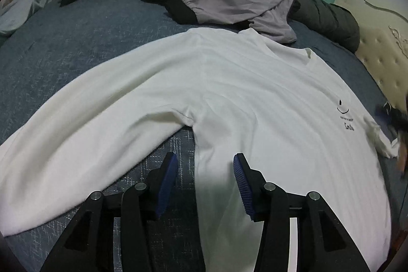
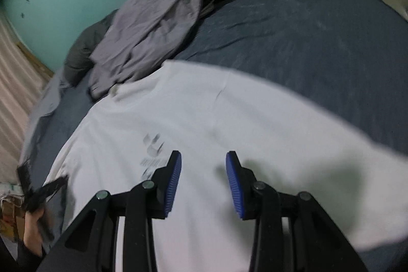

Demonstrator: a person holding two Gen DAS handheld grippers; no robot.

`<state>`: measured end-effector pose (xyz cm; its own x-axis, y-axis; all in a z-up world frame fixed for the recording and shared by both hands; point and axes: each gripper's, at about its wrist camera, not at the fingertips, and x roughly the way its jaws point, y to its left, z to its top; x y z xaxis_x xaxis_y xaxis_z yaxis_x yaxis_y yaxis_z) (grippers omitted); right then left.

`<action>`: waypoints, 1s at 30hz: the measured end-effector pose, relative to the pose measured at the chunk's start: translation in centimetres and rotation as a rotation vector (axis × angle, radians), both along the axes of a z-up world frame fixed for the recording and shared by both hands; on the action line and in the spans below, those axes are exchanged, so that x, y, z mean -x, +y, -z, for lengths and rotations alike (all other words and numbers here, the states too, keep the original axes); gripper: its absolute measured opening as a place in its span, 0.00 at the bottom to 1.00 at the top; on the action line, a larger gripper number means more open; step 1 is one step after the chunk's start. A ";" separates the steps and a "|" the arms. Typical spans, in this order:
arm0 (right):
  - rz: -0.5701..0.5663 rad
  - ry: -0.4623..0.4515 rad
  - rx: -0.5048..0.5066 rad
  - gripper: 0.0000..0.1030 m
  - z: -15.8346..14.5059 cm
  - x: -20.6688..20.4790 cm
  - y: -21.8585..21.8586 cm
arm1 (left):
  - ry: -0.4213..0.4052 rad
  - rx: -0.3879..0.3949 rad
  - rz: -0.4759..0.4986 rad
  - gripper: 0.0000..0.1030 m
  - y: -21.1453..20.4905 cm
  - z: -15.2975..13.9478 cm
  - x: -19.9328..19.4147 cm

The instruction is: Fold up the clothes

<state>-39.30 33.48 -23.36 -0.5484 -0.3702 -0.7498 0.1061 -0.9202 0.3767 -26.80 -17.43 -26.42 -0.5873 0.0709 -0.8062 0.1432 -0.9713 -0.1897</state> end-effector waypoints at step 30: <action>-0.066 0.035 -0.346 0.03 2.9 15.3 -1.1 | 0.019 0.014 0.020 0.60 1.3 2.5 -0.4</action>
<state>-54.56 32.43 -26.23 -0.5593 -0.1326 -0.8183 0.1766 -0.9835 0.0387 -26.43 -16.12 -28.89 -0.6011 0.0716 -0.7960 0.1203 -0.9765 -0.1788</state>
